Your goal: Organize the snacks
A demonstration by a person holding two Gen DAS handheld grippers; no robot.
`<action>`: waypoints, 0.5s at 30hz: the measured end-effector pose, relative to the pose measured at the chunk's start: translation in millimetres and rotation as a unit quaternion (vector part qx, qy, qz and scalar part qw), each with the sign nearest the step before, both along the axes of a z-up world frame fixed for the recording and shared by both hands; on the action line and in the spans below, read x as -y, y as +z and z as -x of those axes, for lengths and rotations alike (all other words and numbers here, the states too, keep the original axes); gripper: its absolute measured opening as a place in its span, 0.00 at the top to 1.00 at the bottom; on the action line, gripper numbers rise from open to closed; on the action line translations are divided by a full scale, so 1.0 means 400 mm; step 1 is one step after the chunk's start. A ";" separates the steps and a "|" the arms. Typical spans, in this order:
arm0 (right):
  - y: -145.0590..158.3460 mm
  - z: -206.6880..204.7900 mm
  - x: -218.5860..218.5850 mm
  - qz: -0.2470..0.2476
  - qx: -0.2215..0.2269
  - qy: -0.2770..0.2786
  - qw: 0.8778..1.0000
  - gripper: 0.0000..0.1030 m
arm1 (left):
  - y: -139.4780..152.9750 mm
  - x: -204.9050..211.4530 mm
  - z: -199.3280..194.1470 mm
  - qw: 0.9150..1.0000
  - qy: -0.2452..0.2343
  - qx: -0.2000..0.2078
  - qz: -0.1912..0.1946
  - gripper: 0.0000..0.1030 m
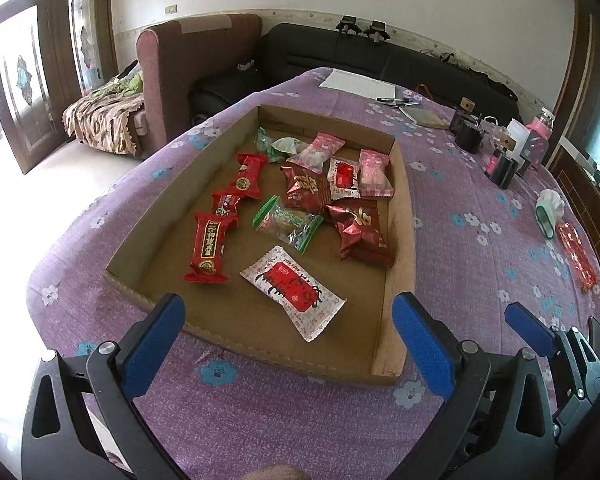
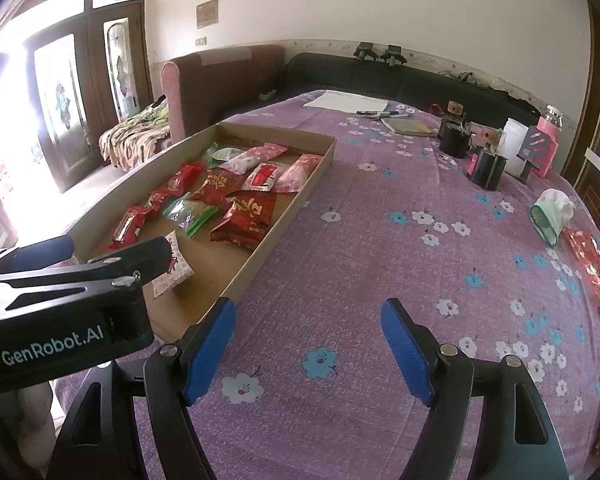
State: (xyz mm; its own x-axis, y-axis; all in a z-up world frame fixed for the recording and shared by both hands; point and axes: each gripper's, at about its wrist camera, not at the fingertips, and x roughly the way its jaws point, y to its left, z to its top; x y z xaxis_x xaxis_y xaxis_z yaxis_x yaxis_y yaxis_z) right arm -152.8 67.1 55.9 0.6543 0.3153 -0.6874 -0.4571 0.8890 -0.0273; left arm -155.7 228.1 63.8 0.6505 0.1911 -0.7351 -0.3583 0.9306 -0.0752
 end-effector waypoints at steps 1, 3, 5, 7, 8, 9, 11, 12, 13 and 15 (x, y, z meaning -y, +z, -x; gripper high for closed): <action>-0.001 0.000 0.000 0.000 0.000 0.000 1.000 0.25 | -0.001 0.000 0.000 1.000 0.000 0.000 0.000 0.00; 0.000 0.001 0.000 0.000 0.000 0.000 1.000 0.25 | -0.001 -0.001 0.001 1.000 0.000 -0.001 0.001 0.00; 0.000 0.001 0.000 0.000 0.000 0.000 1.000 0.25 | -0.002 -0.001 0.000 1.000 0.000 -0.001 0.001 0.00; 0.000 0.001 0.000 -0.001 0.000 0.000 1.000 0.25 | -0.002 0.000 0.001 1.000 0.000 -0.001 0.001 0.00; -0.001 0.001 0.001 -0.001 -0.001 -0.001 1.000 0.25 | -0.002 -0.001 0.000 1.000 0.000 -0.001 0.002 0.00; -0.002 0.001 0.002 -0.001 -0.001 -0.001 1.000 0.25 | -0.003 0.000 0.000 1.000 -0.001 -0.002 0.002 0.00; -0.004 -0.001 0.003 -0.001 -0.003 -0.003 1.000 0.25 | -0.004 0.000 0.000 1.000 -0.001 -0.003 0.002 0.00; -0.005 -0.001 0.004 -0.001 -0.004 -0.003 1.000 0.25 | -0.005 0.001 0.001 1.000 -0.002 -0.004 0.003 0.00; -0.005 -0.001 0.006 -0.002 -0.004 -0.004 1.000 0.25 | -0.005 0.002 0.002 1.000 -0.002 -0.004 0.003 0.00; -0.006 -0.002 0.008 -0.002 -0.005 -0.005 1.000 0.25 | -0.006 0.004 0.003 1.000 -0.003 -0.004 0.003 0.00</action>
State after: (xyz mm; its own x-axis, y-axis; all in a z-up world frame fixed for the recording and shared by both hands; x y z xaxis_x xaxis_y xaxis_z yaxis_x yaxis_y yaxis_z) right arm -152.1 64.1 53.6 0.6505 0.3122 -0.6924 -0.4485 0.8936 -0.0184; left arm -157.0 226.7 61.4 0.6452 0.1823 -0.7420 -0.3525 0.9326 -0.0774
